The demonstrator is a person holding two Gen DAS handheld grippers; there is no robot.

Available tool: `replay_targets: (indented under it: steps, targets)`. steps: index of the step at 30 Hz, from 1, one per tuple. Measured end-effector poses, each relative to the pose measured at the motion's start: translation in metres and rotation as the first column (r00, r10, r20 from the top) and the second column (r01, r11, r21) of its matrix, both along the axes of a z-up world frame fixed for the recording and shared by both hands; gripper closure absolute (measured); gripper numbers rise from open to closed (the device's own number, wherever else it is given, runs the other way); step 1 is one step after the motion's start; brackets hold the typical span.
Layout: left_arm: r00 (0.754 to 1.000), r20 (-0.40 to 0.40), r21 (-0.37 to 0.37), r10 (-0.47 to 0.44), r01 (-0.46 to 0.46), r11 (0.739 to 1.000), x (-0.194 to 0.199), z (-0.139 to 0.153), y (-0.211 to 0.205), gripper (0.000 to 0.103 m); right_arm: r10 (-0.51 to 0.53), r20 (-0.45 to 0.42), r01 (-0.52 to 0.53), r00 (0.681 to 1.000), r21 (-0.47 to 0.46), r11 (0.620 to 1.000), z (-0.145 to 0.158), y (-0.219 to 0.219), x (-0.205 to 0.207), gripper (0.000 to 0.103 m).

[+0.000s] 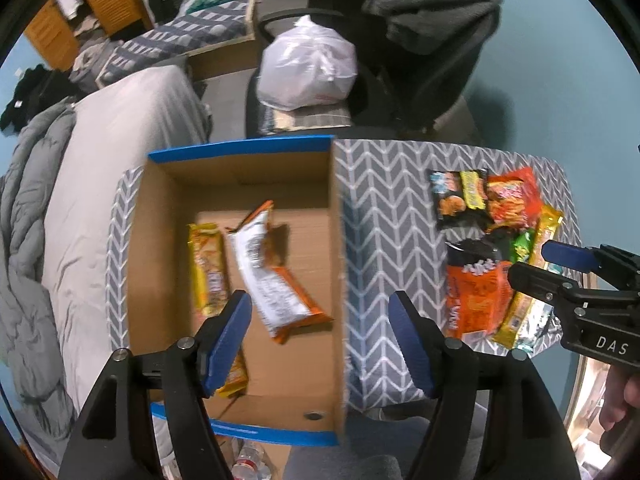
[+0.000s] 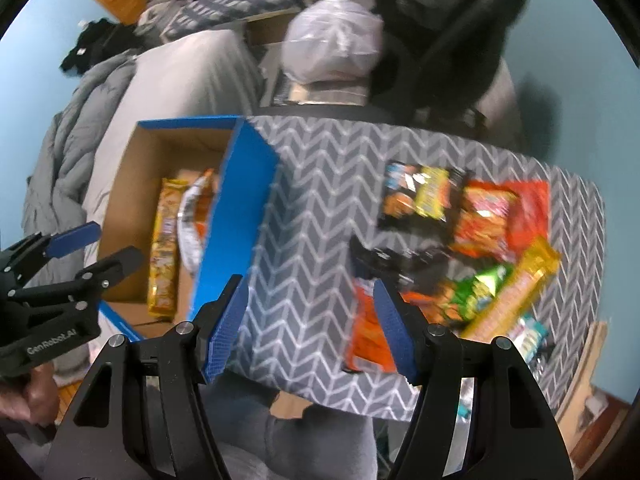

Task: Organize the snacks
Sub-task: 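Move both tools back over the snack pile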

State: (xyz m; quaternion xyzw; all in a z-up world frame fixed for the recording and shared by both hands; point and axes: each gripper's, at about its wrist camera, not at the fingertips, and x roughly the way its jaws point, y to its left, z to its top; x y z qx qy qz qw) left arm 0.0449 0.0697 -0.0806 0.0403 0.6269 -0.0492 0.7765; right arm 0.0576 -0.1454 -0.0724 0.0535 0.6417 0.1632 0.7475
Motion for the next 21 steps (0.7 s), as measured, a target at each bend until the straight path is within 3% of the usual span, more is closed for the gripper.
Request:
replay_targets:
  steps: [13, 21]
  targets:
    - [0.992, -0.052, -0.021, -0.112, 0.111, 0.994, 0.002, -0.021, -0.085, 0.030, -0.163, -0.018, 0.163, 0.986, -0.023, 0.986, -0.022, -0.101, -0.021, 0.037]
    - [0.985, -0.131, -0.064, -0.111, 0.104, 0.993, 0.004, -0.057, -0.124, 0.028, -0.241, -0.042, 0.240, 0.970, -0.024, 0.970, -0.058, -0.151, -0.027, 0.037]
